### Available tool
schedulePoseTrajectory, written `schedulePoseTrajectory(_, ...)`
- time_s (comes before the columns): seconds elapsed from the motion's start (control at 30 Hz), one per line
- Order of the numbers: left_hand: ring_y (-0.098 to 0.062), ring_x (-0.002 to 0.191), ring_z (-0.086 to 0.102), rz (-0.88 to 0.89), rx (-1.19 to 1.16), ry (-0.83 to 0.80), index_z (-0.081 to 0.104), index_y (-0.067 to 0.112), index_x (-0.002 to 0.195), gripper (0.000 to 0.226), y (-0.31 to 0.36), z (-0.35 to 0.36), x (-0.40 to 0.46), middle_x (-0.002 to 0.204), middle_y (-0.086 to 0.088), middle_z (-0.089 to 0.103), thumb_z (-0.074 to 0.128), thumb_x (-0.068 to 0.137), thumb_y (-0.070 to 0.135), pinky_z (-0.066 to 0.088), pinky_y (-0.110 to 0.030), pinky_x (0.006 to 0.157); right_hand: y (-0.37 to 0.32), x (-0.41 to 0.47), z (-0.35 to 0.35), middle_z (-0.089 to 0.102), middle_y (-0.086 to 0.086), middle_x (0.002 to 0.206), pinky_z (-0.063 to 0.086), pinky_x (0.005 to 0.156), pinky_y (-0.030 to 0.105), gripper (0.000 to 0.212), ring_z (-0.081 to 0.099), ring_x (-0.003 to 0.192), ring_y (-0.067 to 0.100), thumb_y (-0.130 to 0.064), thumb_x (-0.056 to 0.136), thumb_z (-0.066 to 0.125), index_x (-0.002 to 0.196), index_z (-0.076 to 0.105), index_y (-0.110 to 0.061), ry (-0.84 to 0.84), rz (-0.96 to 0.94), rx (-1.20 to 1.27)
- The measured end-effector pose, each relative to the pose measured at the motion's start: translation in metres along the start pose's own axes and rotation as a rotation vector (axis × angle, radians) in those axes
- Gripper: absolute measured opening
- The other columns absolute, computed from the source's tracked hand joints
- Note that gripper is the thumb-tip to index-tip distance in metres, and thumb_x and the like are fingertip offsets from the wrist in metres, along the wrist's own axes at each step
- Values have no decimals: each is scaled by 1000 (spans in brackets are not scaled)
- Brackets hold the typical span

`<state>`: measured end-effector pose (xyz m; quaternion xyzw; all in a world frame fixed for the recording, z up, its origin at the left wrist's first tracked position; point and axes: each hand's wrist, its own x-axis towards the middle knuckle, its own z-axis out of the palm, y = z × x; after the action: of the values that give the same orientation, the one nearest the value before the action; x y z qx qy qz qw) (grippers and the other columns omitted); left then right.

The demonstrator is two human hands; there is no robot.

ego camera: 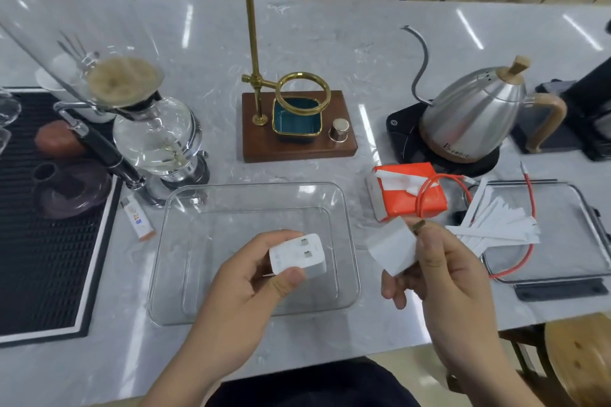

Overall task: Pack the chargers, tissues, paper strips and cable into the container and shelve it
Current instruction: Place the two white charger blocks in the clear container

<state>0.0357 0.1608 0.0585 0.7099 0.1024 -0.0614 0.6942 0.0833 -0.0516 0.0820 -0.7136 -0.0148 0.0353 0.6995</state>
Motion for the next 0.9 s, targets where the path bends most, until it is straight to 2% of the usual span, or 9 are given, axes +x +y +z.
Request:
schedulePoseTrajectory(0.13, -5, 98, 68, -37, 44, -16, 68, 43, 106, 27, -2, 4, 2, 106, 15, 73, 67, 84, 26, 51, -16, 81, -2, 7, -7, 58, 22, 55, 43, 41, 29, 38, 55, 44, 25, -25, 96, 37, 97, 63, 2, -13, -1, -7)
schedulePoseTrajectory(0.3, -7, 96, 68, -74, 115, -48, 68, 31, 111, 28, -3, 6, 6, 105, 10, 72, 69, 88, 15, 49, -11, 72, 1, 17, -9, 60, 25, 63, 43, 42, 31, 37, 56, 46, 29, -24, 96, 38, 97, 62, 3, -20, 6, 25)
schedulePoseTrajectory(0.4, -8, 100, 68, -57, 204, -56, 69, 33, 109, 28, -6, 5, 11, 105, 13, 73, 70, 88, 15, 50, -12, 78, 3, 21, -11, 59, 22, 60, 43, 42, 31, 36, 57, 46, 28, -23, 97, 37, 99, 62, 2, -18, 5, 17)
schedulePoseTrajectory(0.53, 2, 102, 61, -35, 419, -88, 67, 48, 108, 29, -10, 7, 15, 106, 27, 68, 72, 87, 28, 45, -9, 82, 6, 24, -14, 57, 25, 64, 44, 42, 31, 36, 58, 47, 27, -27, 101, 40, 99, 62, 2, -20, -4, 22)
schedulePoseTrajectory(0.6, 3, 99, 60, -48, 498, -76, 65, 53, 108, 32, -12, 8, 19, 104, 25, 67, 74, 85, 33, 45, -12, 80, 7, 26, -15, 58, 23, 63, 44, 42, 30, 38, 58, 47, 26, -30, 99, 41, 100, 62, 1, -26, -4, 29)
schedulePoseTrajectory(0.73, 3, 96, 63, -64, 505, -105, 67, 50, 105, 30, -13, 14, 26, 101, 22, 71, 75, 84, 29, 48, -16, 84, 10, 28, -17, 58, 25, 65, 44, 42, 30, 35, 58, 46, 26, -27, 101, 41, 99, 62, 1, -12, 15, 30)
schedulePoseTrajectory(0.8, 4, 97, 63, -79, 505, -140, 69, 45, 104, 28, -14, 19, 29, 102, 24, 71, 75, 84, 26, 50, -16, 86, 12, 28, -18, 57, 24, 64, 44, 43, 30, 39, 59, 46, 26, -36, 100, 44, 98, 63, -2, -11, 20, 34)
schedulePoseTrajectory(0.9, 6, 97, 64, -103, 508, -170, 71, 40, 101, 26, -16, 22, 31, 99, 27, 71, 76, 83, 21, 53, -21, 88, 11, 29, -18, 57, 21, 61, 46, 43, 30, 56, 60, 47, 24, -63, 87, 53, 96, 64, -9, -31, 35, 43)
